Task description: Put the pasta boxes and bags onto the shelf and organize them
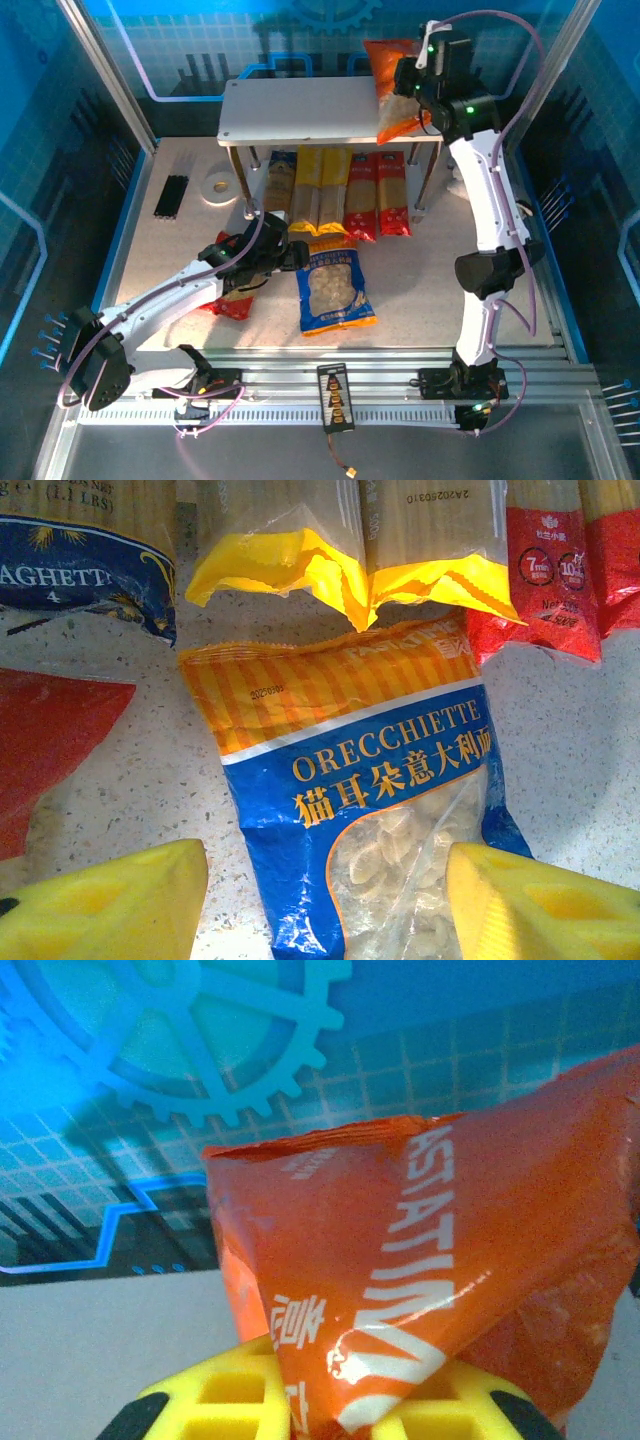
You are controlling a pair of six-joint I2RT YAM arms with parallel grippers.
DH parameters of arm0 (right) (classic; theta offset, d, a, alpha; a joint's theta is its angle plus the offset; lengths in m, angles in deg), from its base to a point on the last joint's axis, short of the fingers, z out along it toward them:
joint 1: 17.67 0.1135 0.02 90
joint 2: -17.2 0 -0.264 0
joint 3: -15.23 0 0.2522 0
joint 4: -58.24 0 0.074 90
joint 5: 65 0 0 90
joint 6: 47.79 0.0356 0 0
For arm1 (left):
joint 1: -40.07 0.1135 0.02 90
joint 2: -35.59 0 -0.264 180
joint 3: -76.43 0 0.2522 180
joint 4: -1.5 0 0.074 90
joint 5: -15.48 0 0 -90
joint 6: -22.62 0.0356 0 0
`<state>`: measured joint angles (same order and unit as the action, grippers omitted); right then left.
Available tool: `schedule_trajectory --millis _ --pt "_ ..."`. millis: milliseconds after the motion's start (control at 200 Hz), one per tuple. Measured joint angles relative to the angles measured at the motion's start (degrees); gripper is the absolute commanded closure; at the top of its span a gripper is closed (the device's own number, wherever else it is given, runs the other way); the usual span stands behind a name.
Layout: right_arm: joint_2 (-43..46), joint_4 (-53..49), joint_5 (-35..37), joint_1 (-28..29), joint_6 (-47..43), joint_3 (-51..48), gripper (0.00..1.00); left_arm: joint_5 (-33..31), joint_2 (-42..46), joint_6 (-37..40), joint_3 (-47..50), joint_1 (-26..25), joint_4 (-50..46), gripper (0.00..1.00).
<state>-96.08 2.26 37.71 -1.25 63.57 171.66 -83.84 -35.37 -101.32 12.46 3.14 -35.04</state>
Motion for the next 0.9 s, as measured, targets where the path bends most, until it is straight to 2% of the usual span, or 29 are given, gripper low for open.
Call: schedule_trajectory --millis 50,95,160,235,335,390,540,635,675,780,896 --pt "0.6 1.0 0.8 0.2 0.0 -2.3 1.0 -0.1 0.0 0.0 0.1 0.0 0.0 0.34" --pt "1.4 2.0 1.6 0.3 0.0 -4.4 0.96 -0.1 0.0 0.0 0.2 0.0 0.0 0.34" --pt "3.0 3.4 2.5 0.4 0.0 -7.5 0.79 -0.1 0.0 0.0 0.2 0.0 0.0 0.33" --pt "5.3 4.9 3.5 0.4 -0.2 -11.3 0.74 -0.1 0.1 0.0 0.4 0.0 0.1 0.32" --pt "8.1 5.6 4.5 0.4 -0.5 -14.4 0.58 -0.1 0.1 0.0 0.6 0.0 0.1 0.31" --pt "9.1 6.0 4.9 0.4 -0.7 -15.0 0.43 0.0 0.1 0.0 0.6 0.0 0.2 0.3" --pt "11.4 6.6 5.0 0.3 -1.4 -15.6 0.25 0.0 0.1 0.0 0.6 0.0 0.2 0.3" --pt "11.7 5.9 4.7 0.2 -2.0 -14.4 0.25 0.0 0.1 0.0 0.7 0.0 0.2 0.3" --pt "11.7 5.6 4.7 0.1 -2.1 -14.0 0.29 0.0 0.1 0.0 0.7 0.0 0.2 0.3" --pt "12.6 5.6 4.7 0.0 -2.7 -14.7 0.57 0.0 0.3 0.0 0.8 0.0 0.2 0.3" --pt "15.5 5.3 5.8 0.0 -3.5 -18.3 0.77 0.0 0.8 0.0 1.0 0.0 0.2 0.3"
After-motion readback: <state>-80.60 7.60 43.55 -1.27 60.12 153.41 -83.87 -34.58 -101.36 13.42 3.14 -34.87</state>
